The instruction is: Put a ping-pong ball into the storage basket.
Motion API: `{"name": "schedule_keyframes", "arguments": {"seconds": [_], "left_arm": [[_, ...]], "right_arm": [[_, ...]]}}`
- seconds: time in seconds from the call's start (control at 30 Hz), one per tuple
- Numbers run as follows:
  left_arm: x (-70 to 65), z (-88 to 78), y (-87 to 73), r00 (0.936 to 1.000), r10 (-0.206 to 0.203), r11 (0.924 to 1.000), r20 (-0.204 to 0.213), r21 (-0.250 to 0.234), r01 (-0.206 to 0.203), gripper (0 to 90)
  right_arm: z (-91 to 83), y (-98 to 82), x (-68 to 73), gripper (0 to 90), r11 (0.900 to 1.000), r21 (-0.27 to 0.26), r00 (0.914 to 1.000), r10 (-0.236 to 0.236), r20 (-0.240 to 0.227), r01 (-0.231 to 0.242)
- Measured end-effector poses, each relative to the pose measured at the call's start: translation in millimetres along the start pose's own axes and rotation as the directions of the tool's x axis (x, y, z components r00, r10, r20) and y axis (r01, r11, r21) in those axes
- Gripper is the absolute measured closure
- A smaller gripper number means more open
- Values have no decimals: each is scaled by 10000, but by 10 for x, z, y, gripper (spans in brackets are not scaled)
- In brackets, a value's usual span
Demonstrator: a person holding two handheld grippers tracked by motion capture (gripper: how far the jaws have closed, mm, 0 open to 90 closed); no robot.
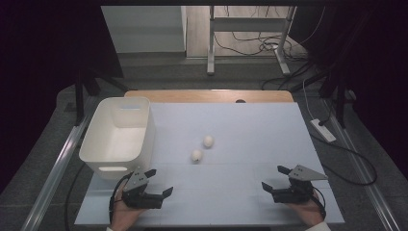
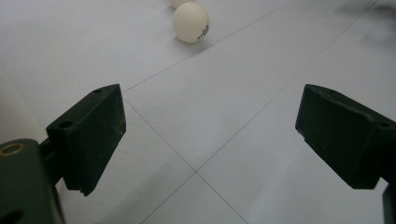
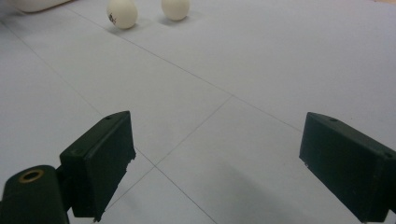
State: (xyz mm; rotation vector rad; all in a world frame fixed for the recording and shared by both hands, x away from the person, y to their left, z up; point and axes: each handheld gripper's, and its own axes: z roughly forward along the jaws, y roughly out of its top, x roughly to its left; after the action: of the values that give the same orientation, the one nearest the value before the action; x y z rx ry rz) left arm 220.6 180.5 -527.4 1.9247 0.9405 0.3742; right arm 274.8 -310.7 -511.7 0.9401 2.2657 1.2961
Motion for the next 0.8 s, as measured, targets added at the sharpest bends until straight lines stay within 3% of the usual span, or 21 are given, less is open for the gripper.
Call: {"name": "schedule_keyframes", "arguments": {"seconds": [0.8], "left_arm": [[-30, -20, 20, 10000, -3, 10000, 17, -65, 3, 94]], "right_arm": [[13, 1, 12, 102, 10000, 28, 10000, -30, -16, 30]]}}
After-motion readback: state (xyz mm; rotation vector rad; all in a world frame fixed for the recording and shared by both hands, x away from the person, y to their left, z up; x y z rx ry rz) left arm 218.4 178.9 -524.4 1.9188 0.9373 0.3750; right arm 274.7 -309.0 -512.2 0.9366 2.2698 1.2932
